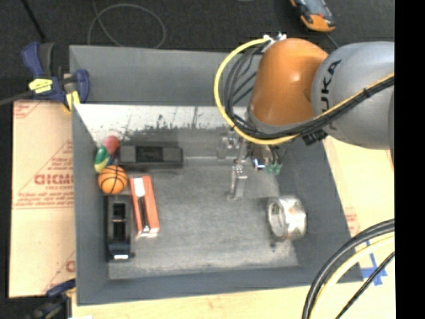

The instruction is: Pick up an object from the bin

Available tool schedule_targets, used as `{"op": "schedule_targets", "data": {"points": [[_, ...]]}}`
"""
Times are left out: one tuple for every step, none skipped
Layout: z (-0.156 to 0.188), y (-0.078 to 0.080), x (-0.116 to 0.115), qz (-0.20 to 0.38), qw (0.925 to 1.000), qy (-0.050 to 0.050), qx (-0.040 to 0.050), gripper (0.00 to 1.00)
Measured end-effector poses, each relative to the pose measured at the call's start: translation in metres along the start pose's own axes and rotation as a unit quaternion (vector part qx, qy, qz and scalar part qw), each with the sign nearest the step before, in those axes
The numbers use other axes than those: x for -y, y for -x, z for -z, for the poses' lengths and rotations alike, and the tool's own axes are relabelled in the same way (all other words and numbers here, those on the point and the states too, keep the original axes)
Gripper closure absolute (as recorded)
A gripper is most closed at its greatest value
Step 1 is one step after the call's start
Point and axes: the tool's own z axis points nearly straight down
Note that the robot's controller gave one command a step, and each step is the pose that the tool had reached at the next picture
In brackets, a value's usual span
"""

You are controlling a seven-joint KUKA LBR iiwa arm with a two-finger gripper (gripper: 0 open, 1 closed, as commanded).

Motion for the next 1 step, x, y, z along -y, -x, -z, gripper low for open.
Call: {"op": "schedule_targets", "data": {"points": [[0.005,0.001,-0.0001,0.0,1.0,0.0,0.0036,0.0]]}}
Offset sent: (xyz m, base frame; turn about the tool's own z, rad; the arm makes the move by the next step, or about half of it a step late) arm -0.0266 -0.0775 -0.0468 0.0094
